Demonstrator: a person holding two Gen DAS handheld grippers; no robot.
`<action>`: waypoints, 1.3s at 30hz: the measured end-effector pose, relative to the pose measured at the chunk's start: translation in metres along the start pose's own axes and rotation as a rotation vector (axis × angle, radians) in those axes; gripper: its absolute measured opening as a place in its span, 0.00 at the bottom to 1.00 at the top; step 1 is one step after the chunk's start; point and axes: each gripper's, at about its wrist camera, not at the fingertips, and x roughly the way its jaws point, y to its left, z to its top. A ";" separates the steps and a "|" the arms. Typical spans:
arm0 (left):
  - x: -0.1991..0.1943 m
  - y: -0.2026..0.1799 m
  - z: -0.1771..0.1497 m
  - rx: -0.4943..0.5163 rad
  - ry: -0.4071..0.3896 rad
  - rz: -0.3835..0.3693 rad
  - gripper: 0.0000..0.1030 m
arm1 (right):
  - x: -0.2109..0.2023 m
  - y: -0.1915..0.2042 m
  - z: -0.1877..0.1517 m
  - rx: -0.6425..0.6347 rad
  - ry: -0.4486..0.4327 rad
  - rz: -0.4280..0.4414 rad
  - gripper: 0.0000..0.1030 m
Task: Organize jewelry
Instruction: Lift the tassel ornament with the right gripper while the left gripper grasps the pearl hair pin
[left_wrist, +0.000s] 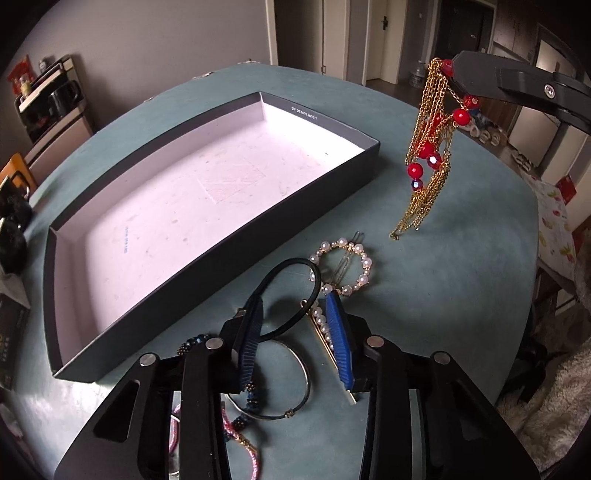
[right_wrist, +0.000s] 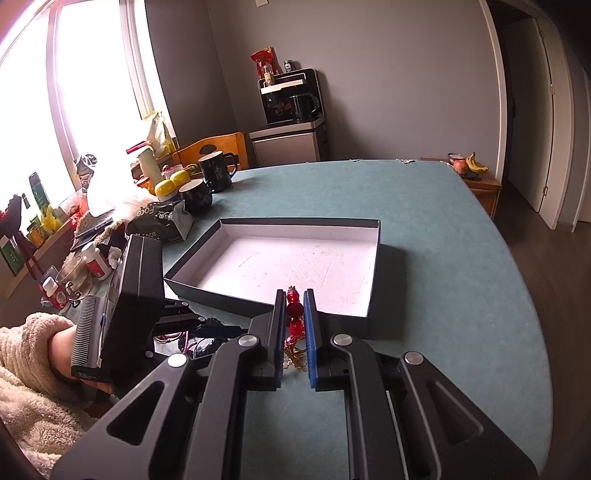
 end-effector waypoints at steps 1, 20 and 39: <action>0.002 0.000 0.001 -0.001 0.006 -0.002 0.33 | 0.000 0.000 0.000 0.000 0.000 0.001 0.09; -0.037 0.010 0.010 -0.038 -0.100 -0.048 0.10 | 0.000 -0.002 0.007 0.005 -0.014 0.011 0.09; -0.056 0.040 0.011 -0.071 -0.109 -0.069 0.07 | 0.008 -0.019 0.049 0.029 -0.074 -0.001 0.09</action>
